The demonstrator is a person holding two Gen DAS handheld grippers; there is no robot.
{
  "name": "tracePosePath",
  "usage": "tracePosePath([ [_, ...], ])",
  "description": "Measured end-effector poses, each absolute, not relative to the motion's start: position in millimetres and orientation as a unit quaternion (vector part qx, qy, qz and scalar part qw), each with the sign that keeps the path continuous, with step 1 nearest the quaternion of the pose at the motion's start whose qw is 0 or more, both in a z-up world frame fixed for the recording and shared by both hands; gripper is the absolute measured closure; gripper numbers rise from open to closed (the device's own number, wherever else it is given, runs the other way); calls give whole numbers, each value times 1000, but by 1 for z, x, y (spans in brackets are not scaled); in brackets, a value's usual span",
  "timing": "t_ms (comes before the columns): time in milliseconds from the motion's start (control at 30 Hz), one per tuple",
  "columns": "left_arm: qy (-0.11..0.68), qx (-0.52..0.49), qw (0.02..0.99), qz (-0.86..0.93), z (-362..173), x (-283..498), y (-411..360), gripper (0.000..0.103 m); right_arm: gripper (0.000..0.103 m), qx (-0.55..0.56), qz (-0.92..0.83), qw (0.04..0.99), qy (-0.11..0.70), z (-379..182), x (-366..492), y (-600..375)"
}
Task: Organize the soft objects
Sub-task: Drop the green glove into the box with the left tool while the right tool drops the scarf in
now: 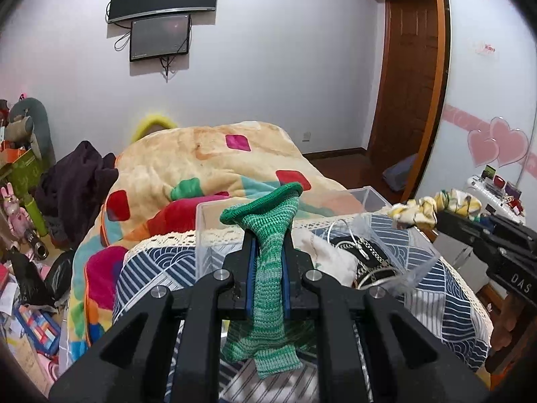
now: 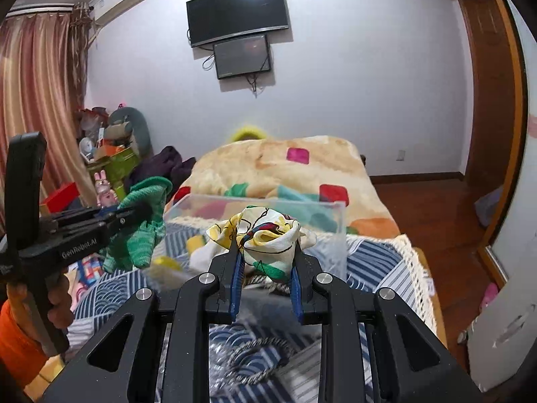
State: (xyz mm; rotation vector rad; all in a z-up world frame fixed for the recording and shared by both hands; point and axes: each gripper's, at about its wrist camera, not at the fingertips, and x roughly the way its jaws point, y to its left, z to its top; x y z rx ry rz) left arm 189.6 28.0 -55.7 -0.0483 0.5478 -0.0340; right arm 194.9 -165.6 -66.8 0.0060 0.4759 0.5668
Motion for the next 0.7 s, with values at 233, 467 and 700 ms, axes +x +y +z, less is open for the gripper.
tracePosePath([
  [233,290,-19,957,0,-73,219,23,91,82,8,262,935,241,-69,211,-156],
  [467,310,4,951,7,-91,240,18,91,82,-11,257,924,284,-85,232,-143],
  [700,338,13,941,-4,-107,257,12,91,82,-22,261,912,317,-100,242,-135],
])
